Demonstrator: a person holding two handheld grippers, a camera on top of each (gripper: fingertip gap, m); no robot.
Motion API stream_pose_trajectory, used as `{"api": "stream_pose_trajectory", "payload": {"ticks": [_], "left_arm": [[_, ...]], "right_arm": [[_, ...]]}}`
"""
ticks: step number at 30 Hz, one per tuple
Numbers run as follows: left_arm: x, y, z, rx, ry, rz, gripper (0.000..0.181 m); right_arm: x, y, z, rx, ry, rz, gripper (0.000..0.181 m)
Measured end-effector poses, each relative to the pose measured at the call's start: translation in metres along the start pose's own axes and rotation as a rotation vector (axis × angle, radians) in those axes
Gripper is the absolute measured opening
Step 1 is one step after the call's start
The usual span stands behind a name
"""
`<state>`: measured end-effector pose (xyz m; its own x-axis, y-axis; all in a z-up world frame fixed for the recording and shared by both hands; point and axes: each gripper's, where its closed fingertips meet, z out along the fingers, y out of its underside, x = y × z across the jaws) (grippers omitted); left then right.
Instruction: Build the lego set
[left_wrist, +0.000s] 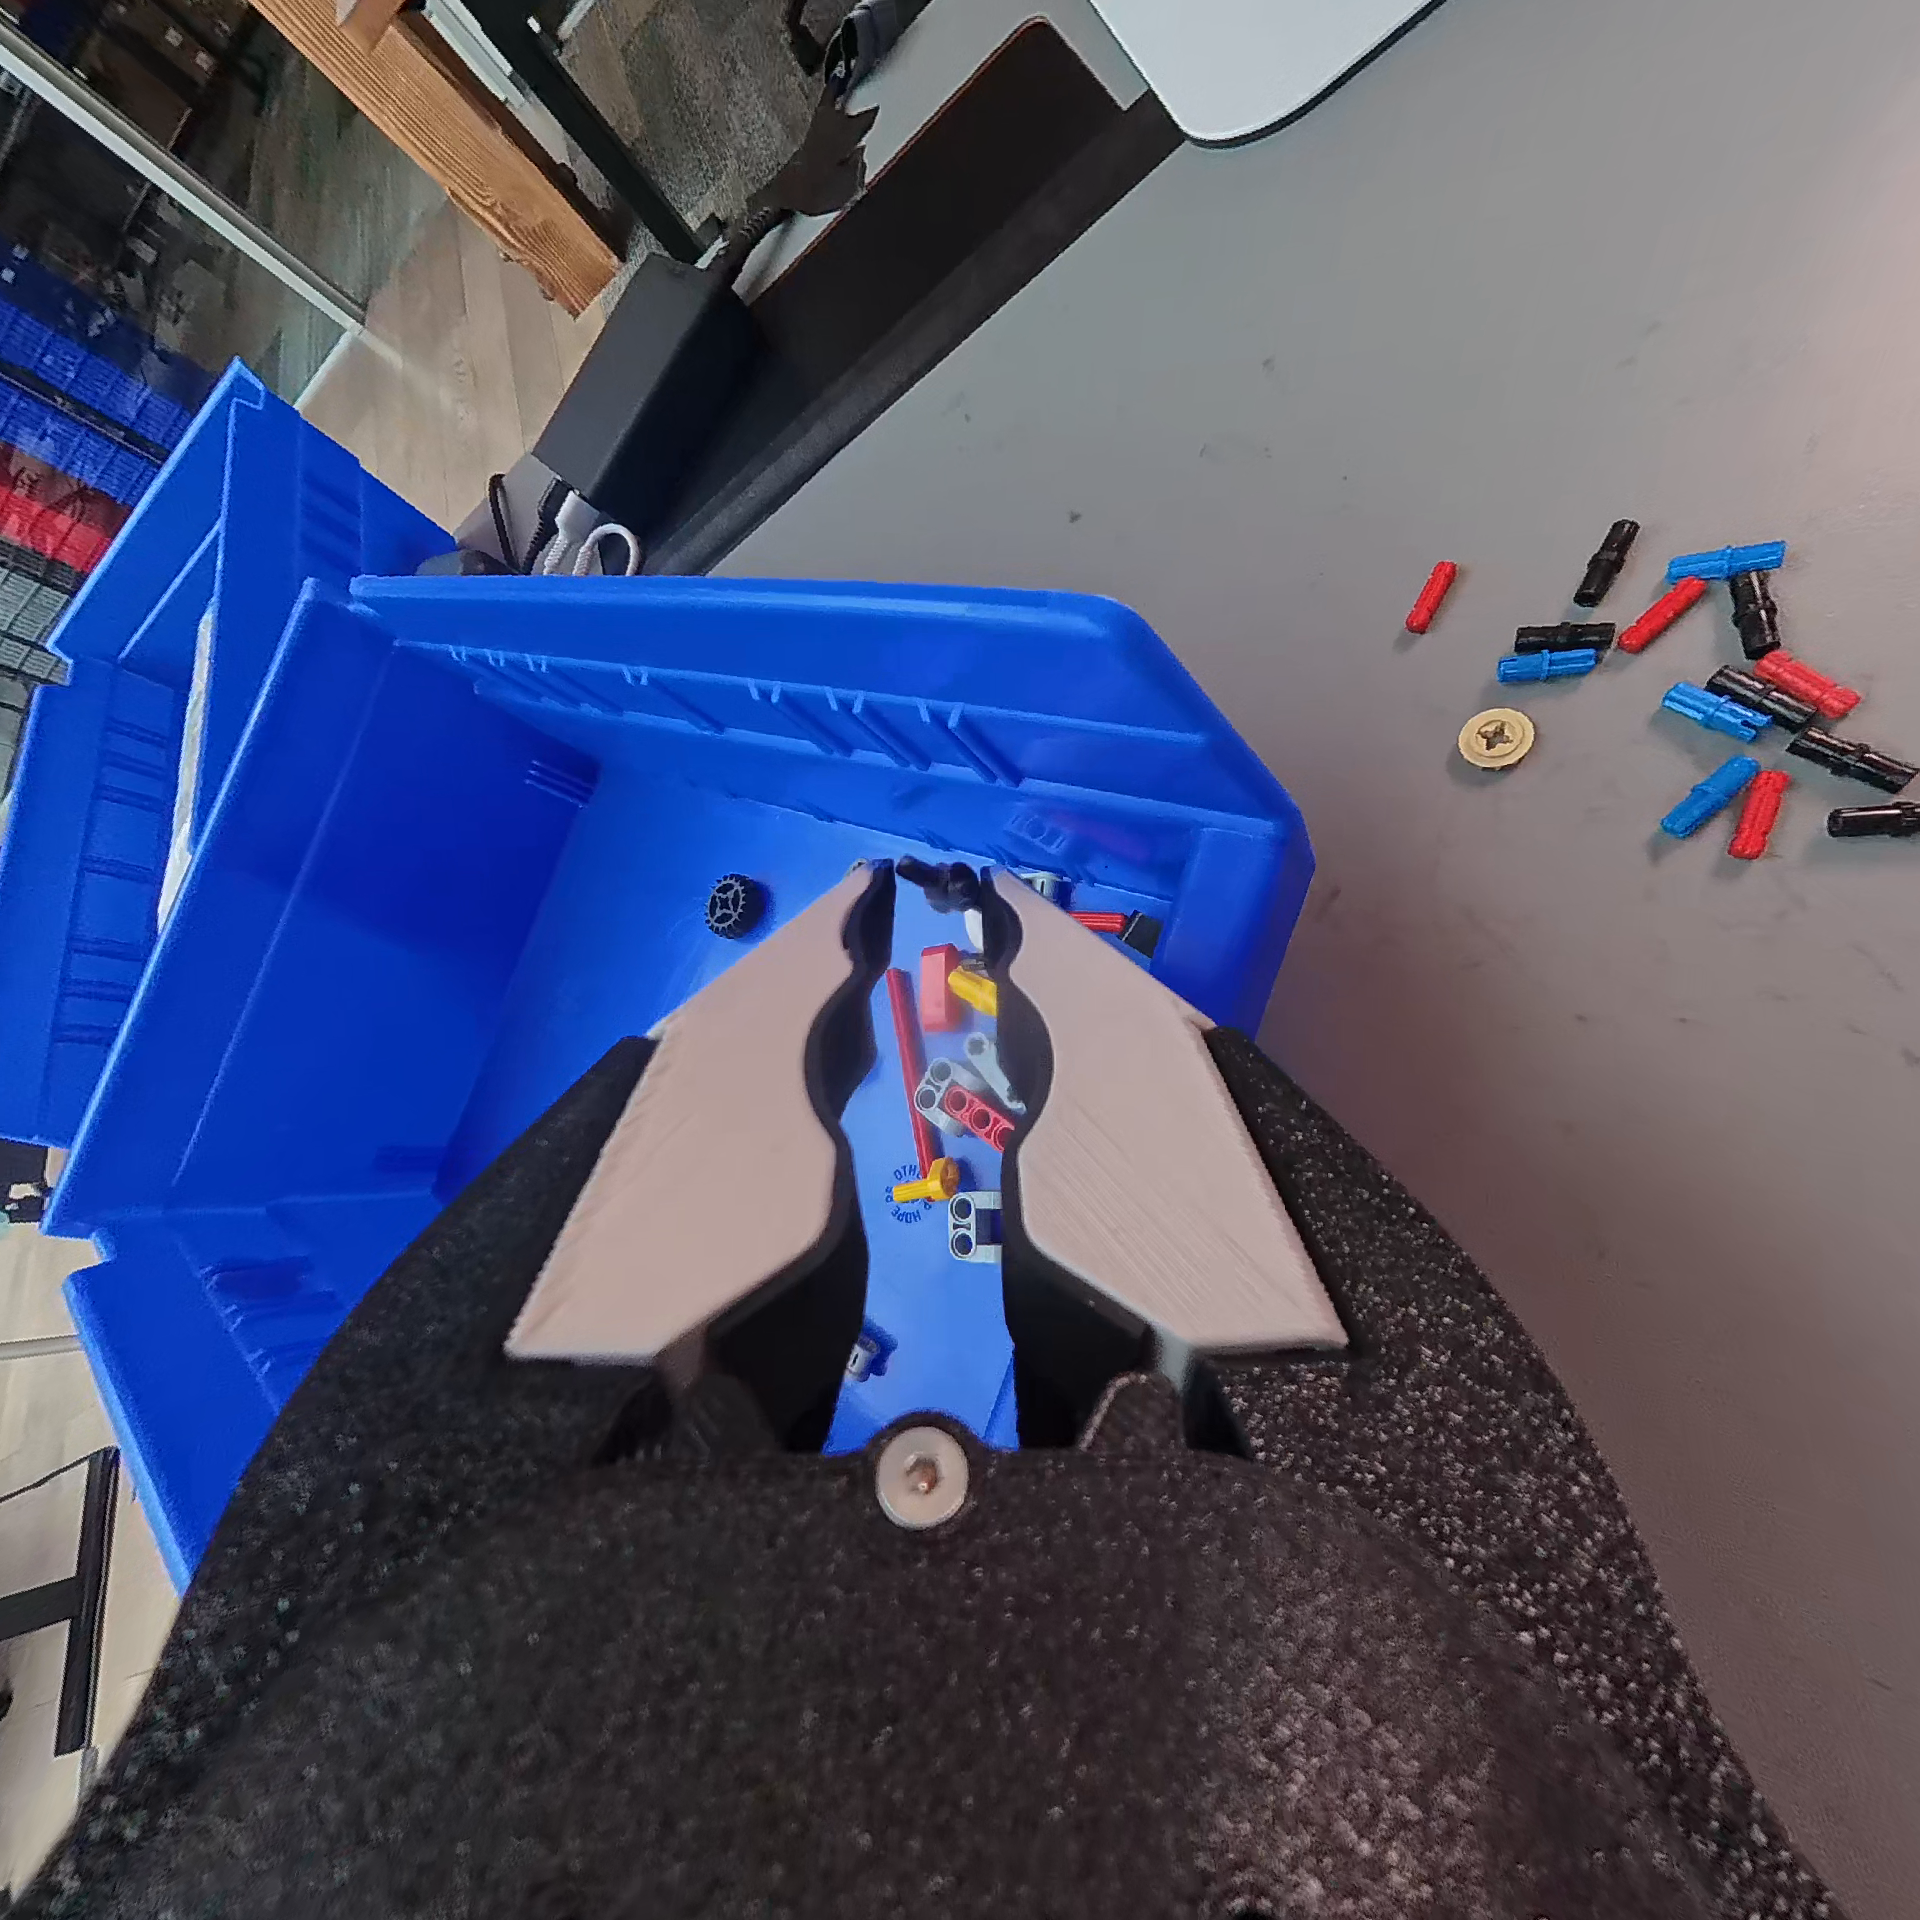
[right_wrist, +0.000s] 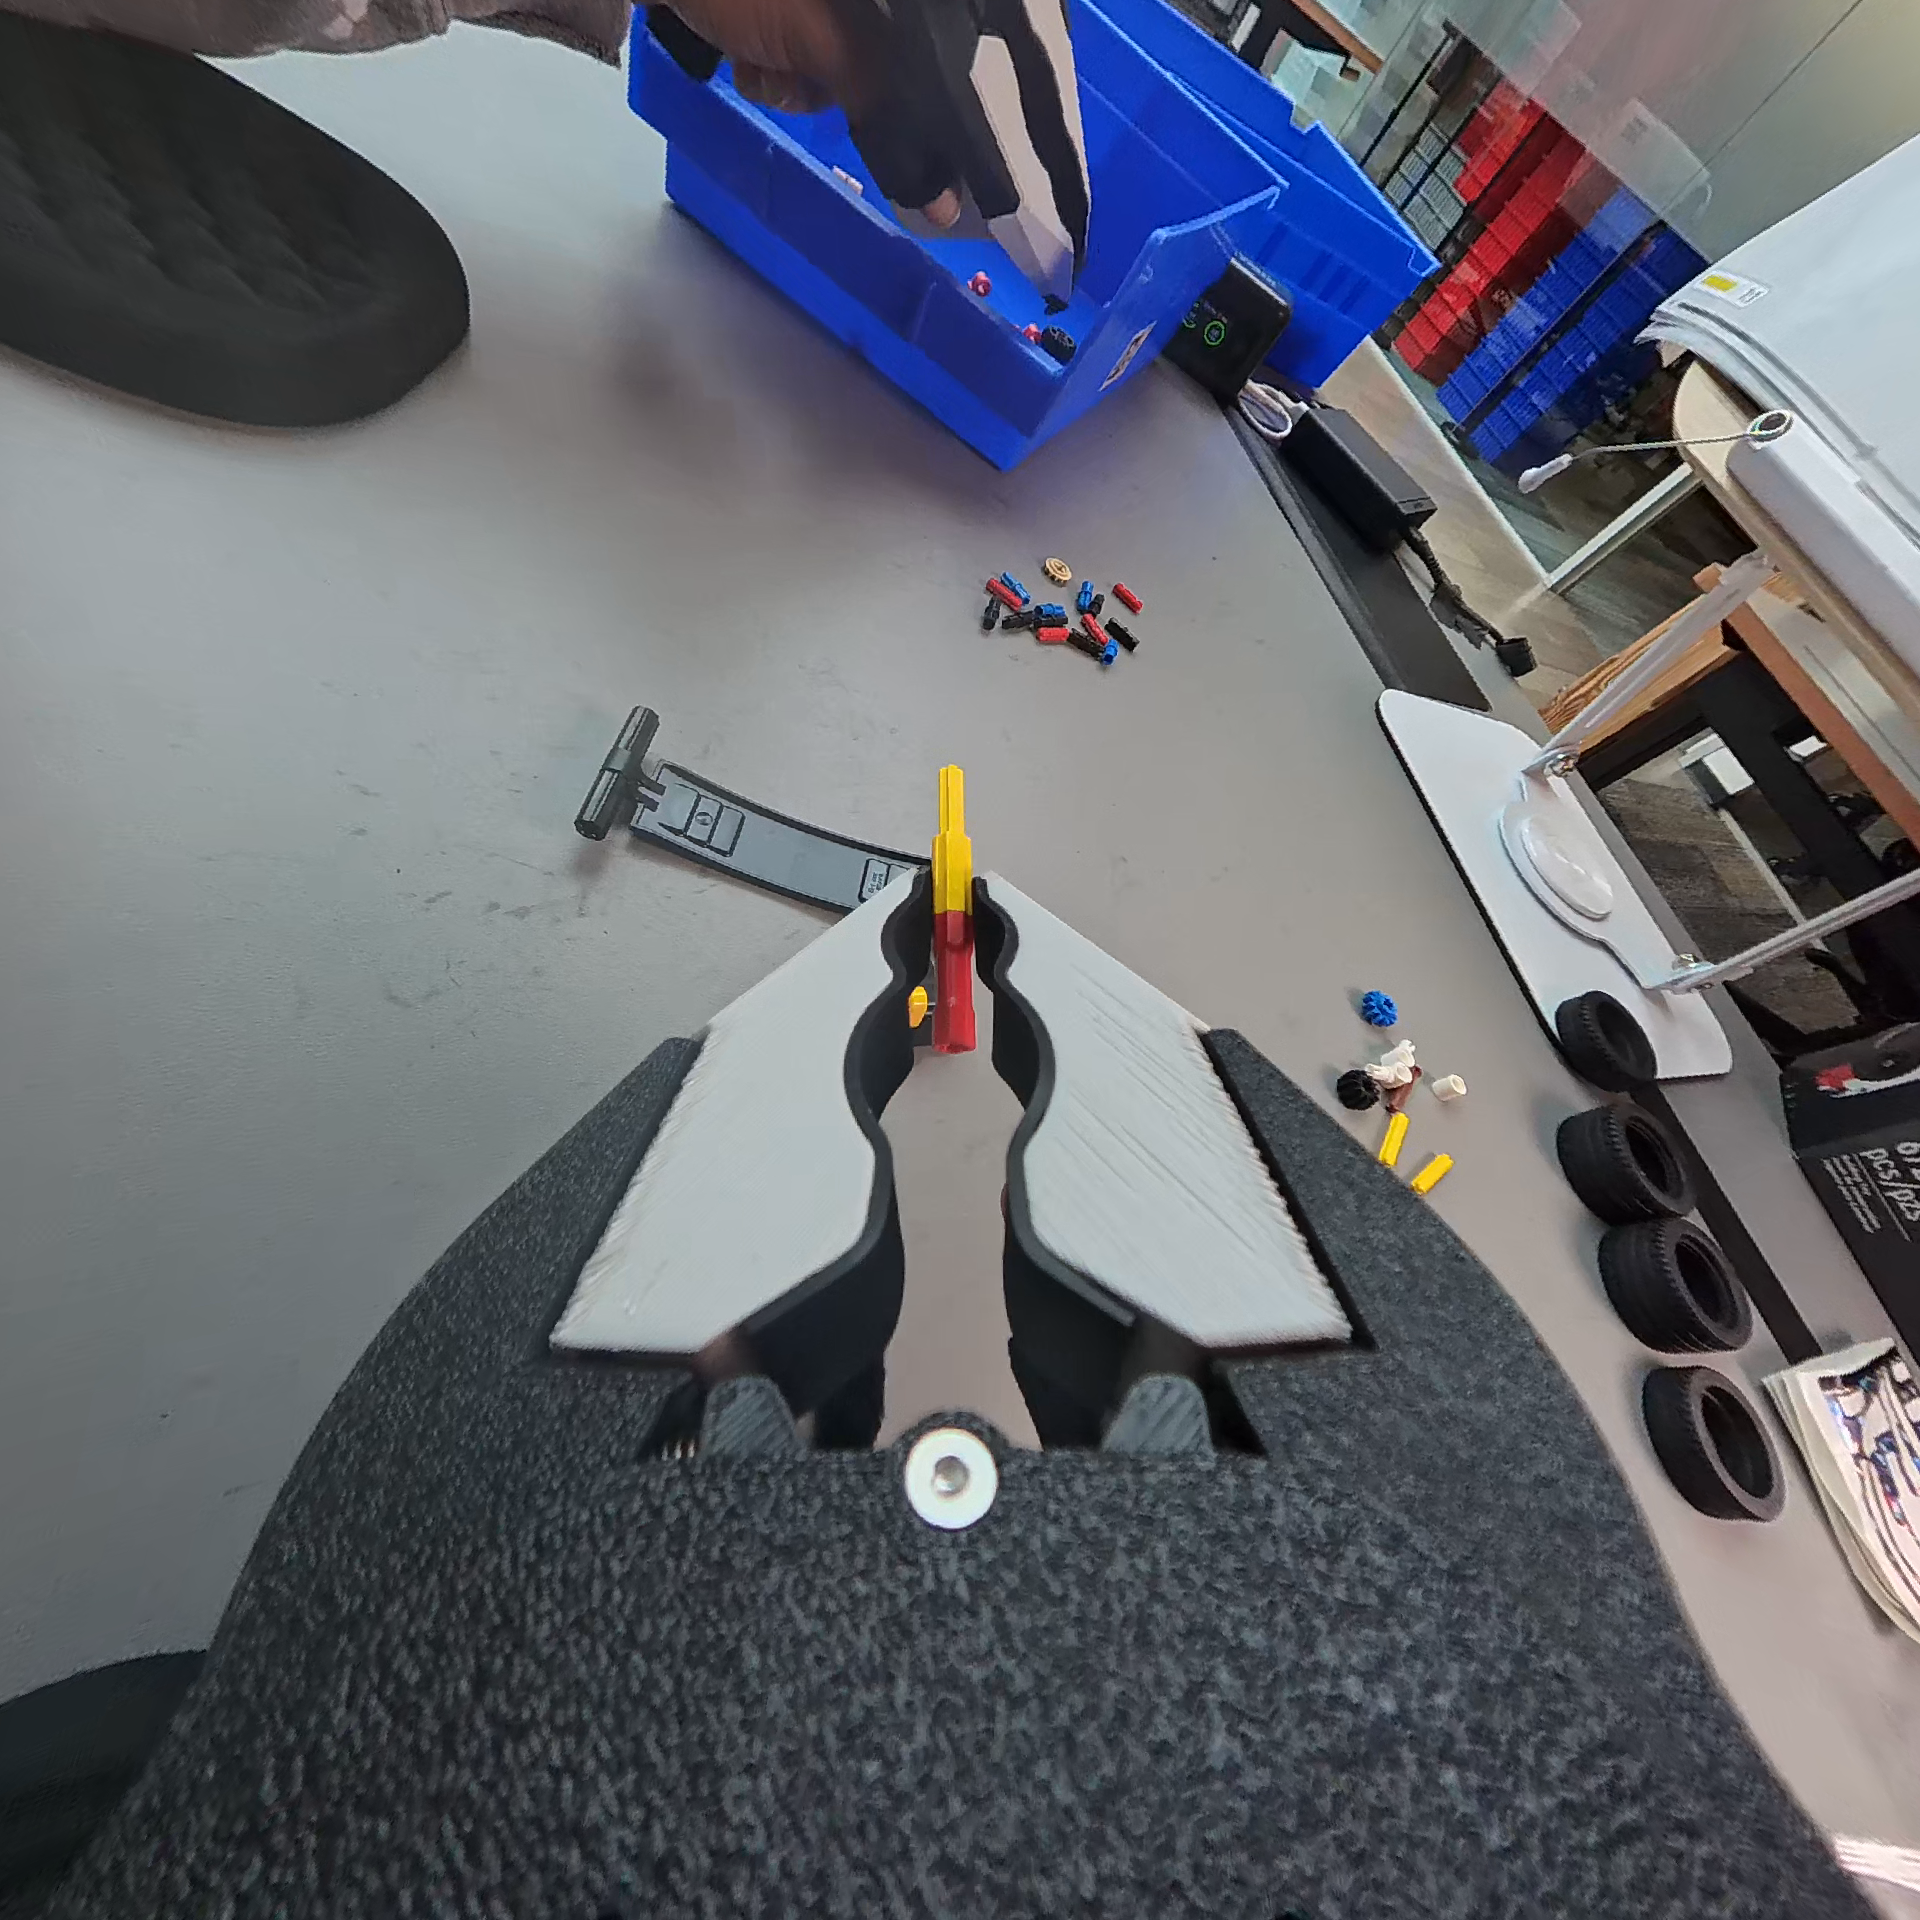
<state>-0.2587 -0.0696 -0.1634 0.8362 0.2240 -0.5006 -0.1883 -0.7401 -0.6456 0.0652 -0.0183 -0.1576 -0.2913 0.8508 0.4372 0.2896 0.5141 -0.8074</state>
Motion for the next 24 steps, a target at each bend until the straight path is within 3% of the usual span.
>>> {"api": "stream_pose_trajectory", "payload": {"ticks": [2,6,9,12,15,18,24], "left_arm": [[-0.008,-0.002,-0.002,0.019,-0.034,-0.026,0.025],[-0.031,-0.024,-0.022,0.179,-0.133,-0.103,0.02],[-0.027,-0.04,-0.04,0.287,-0.055,-0.19,0.019],[0.014,-0.062,-0.06,0.411,0.213,-0.221,0.017],[0.081,-0.081,-0.091,0.513,0.599,-0.218,0.018],[0.15,-0.084,-0.119,0.519,0.94,-0.172,0.021],[0.236,-0.083,-0.158,0.468,1.297,-0.083,0.025]], "right_arm": [[0.0,0.0,0.0,0.001,0.001,0.001,0.005],[0.001,0.0,0.0,0.004,0.002,0.004,0.004],[0.0,-0.001,0.0,0.01,-0.003,0.011,0.004],[0.0,-0.003,0.0,0.024,-0.006,0.026,0.005],[0.001,-0.006,0.001,0.048,-0.003,0.045,0.004],[-0.001,-0.013,0.003,0.081,-0.006,0.057,0.004],[-0.012,-0.027,0.009,0.132,-0.017,0.023,0.004]]}}
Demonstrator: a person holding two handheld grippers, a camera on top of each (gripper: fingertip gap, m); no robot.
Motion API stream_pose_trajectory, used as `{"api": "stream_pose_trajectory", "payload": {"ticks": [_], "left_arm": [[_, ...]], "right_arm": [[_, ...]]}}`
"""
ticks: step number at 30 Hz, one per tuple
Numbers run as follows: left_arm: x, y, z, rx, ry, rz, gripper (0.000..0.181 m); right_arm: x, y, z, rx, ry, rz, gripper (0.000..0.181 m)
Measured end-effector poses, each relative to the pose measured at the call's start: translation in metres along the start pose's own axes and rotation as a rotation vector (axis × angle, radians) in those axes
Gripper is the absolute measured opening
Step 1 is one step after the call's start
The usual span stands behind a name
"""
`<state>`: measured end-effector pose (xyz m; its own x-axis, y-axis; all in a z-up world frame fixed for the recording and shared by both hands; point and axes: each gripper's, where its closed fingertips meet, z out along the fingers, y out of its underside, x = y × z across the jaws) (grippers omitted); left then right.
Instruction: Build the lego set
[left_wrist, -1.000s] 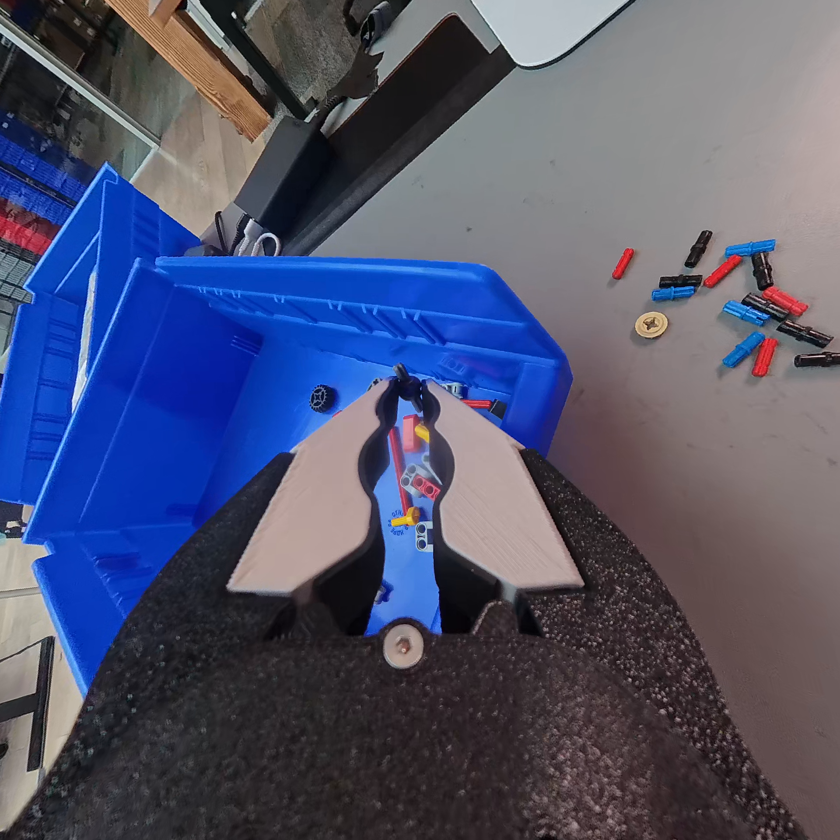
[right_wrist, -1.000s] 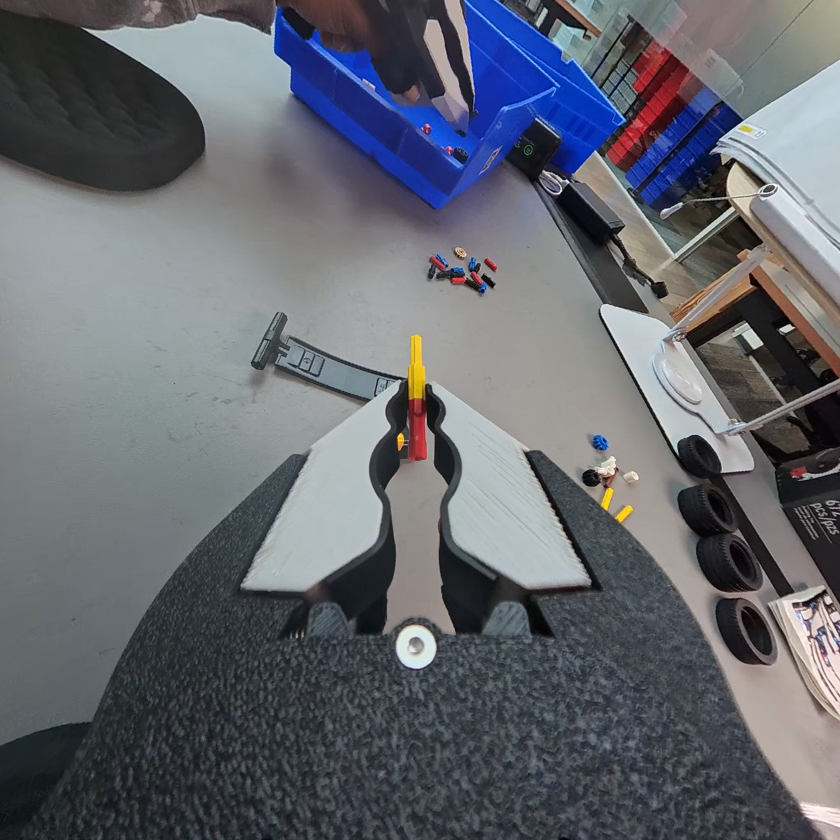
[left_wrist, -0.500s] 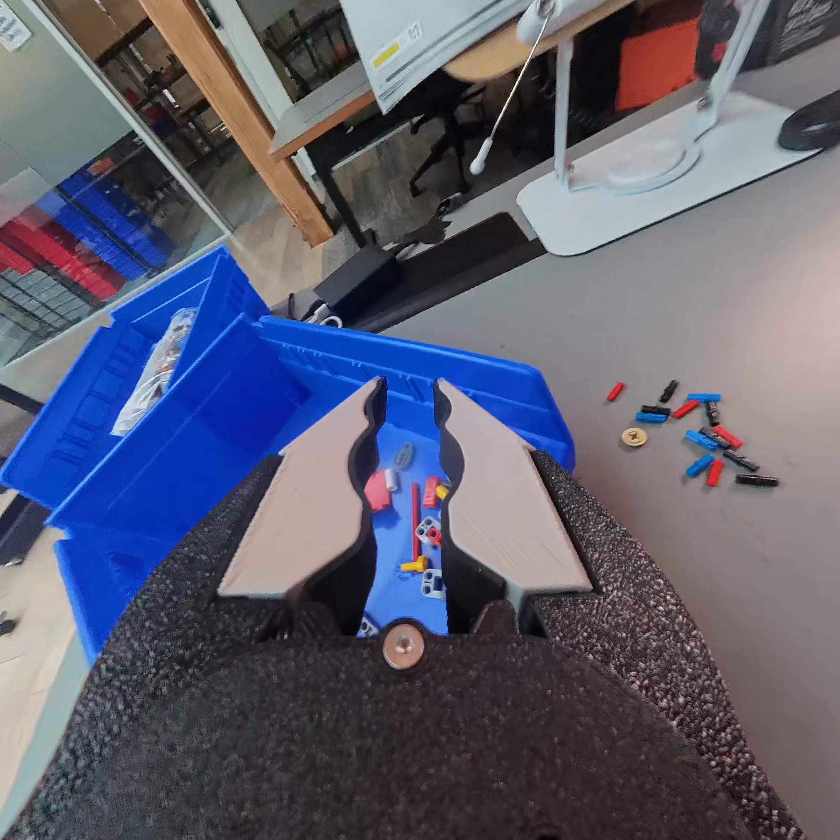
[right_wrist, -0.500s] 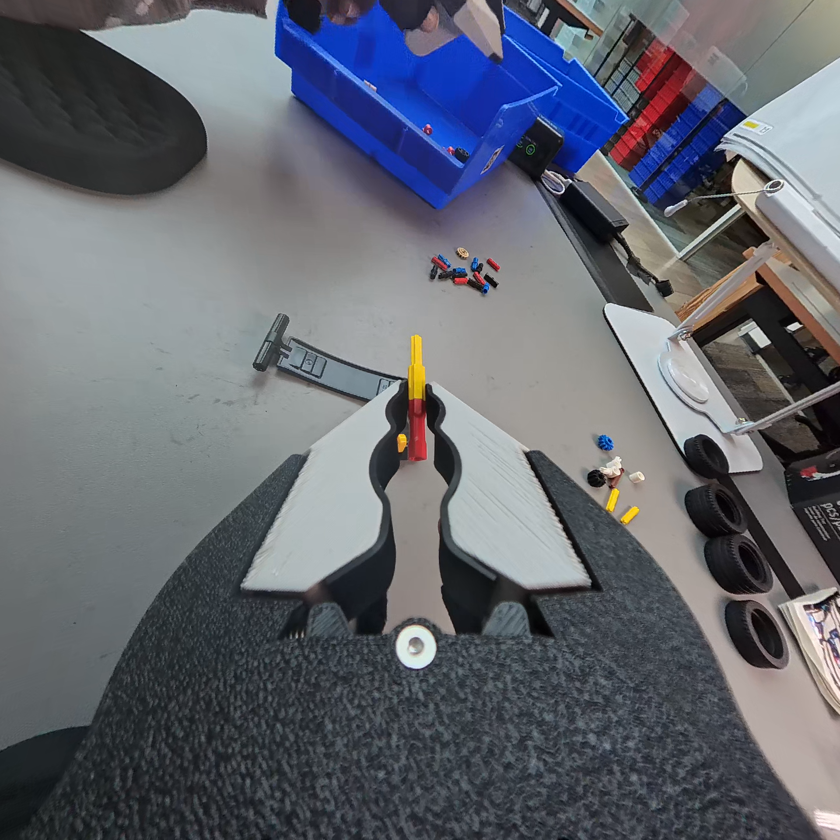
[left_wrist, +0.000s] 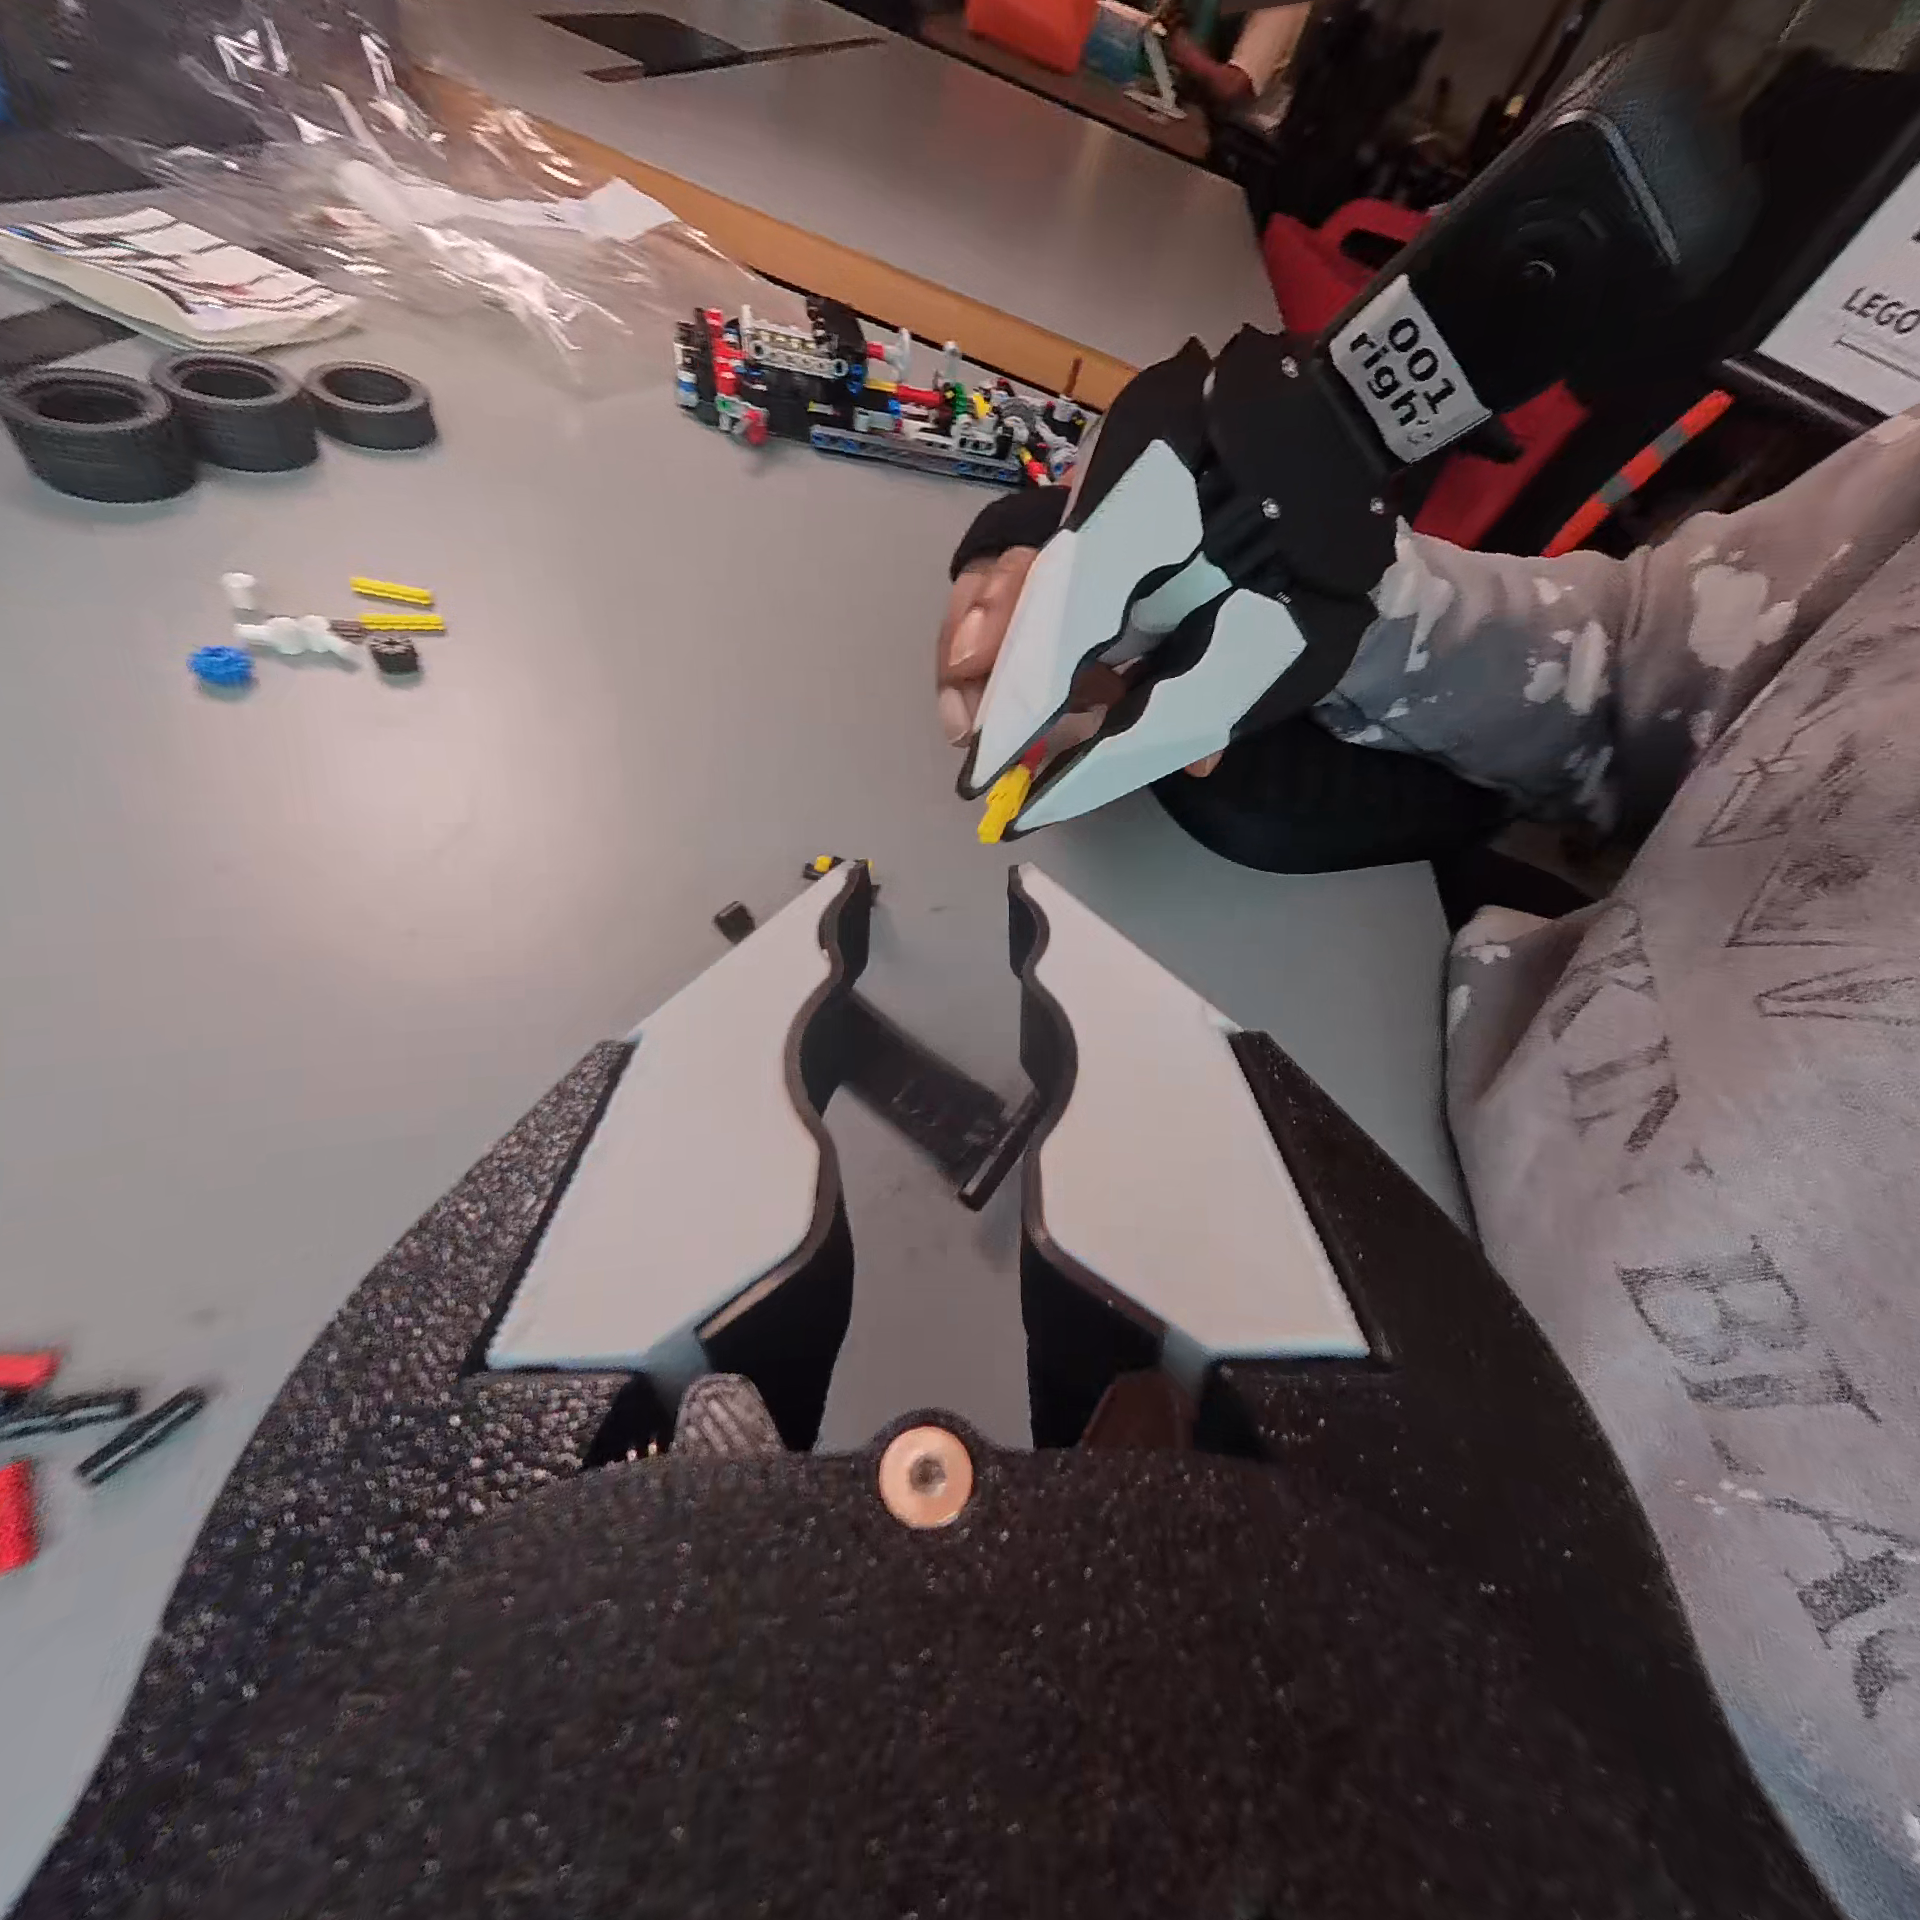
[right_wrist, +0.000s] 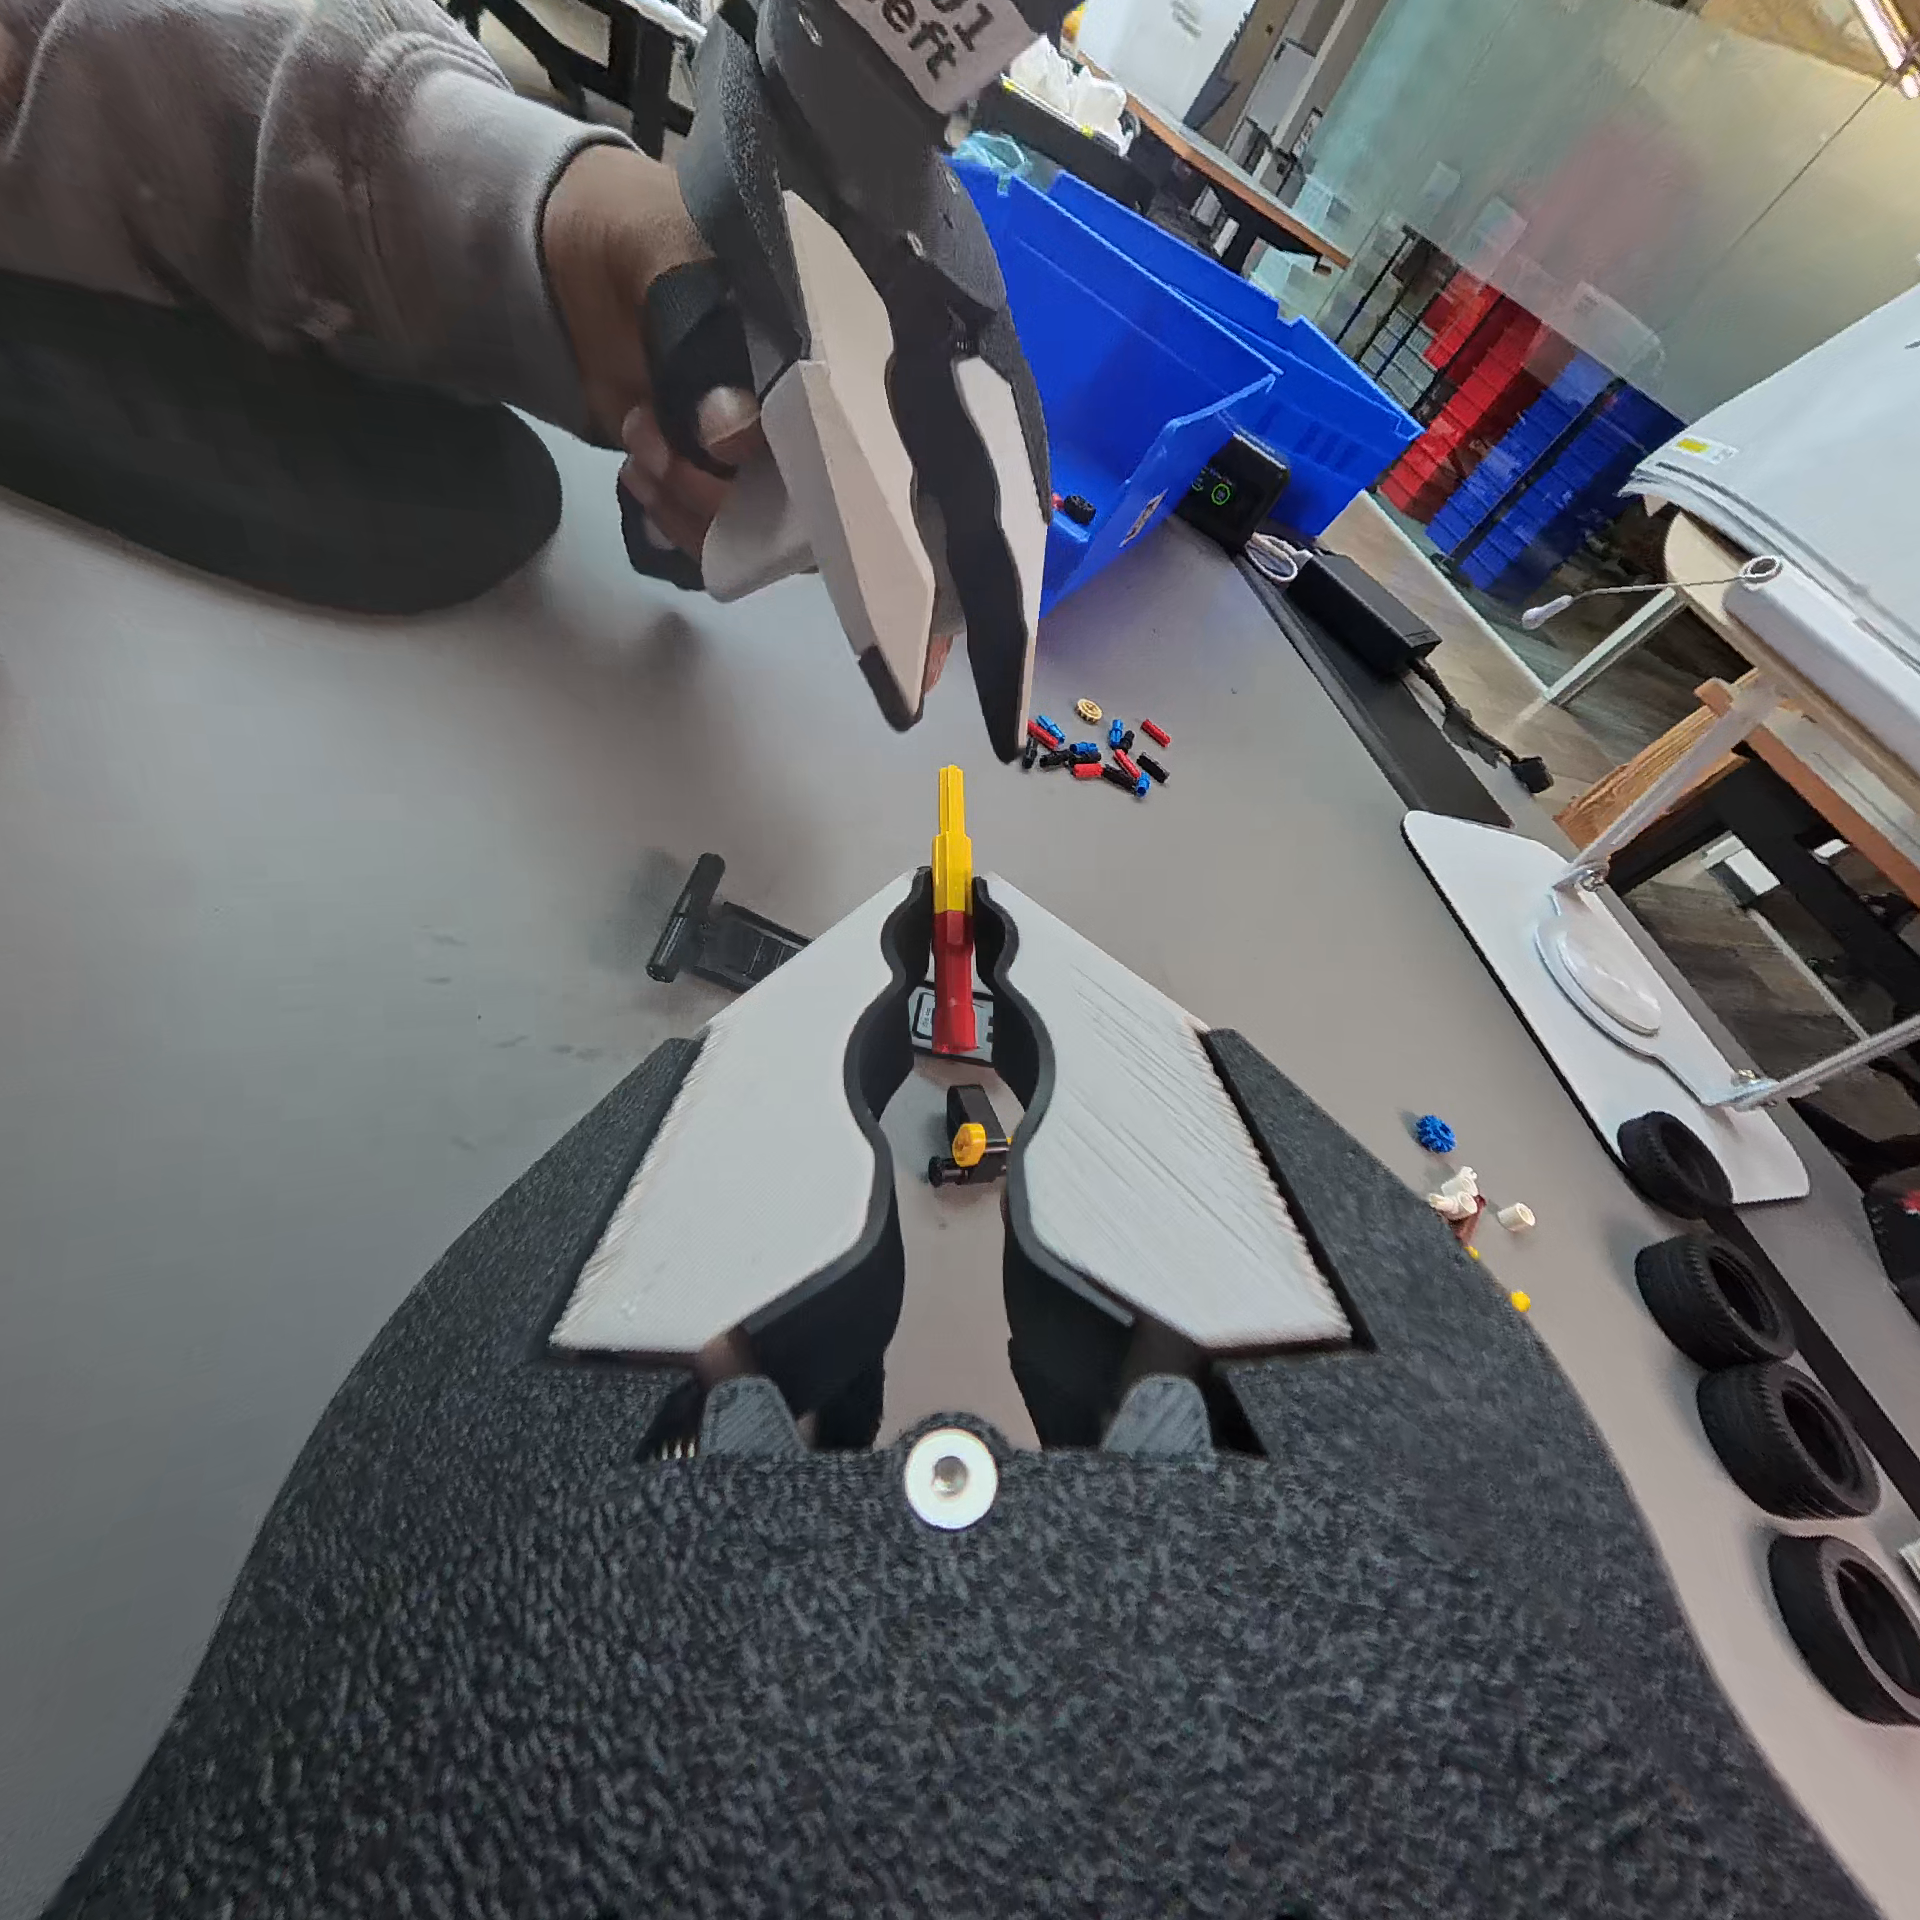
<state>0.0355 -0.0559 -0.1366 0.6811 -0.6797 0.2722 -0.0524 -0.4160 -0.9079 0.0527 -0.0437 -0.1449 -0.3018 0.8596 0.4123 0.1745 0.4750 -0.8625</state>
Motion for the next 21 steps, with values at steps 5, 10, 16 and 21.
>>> {"api": "stream_pose_trajectory", "payload": {"ticks": [5,10,16,21], "left_arm": [[0.013,0.008,0.018,-0.057,0.028,0.042,0.006],[0.017,0.006,0.014,-0.051,0.036,0.069,0.002],[0.022,0.001,0.007,-0.013,0.075,0.067,0.002],[0.032,-0.006,0.002,0.002,0.129,0.081,0.002]], "right_arm": [[-0.008,-0.002,0.005,0.004,-0.02,-0.018,0.005],[-0.009,-0.005,0.005,0.025,-0.029,-0.019,0.005],[-0.009,-0.011,-0.004,0.063,-0.066,0.016,0.005],[-0.011,-0.024,-0.011,0.108,-0.113,0.035,0.004]]}}
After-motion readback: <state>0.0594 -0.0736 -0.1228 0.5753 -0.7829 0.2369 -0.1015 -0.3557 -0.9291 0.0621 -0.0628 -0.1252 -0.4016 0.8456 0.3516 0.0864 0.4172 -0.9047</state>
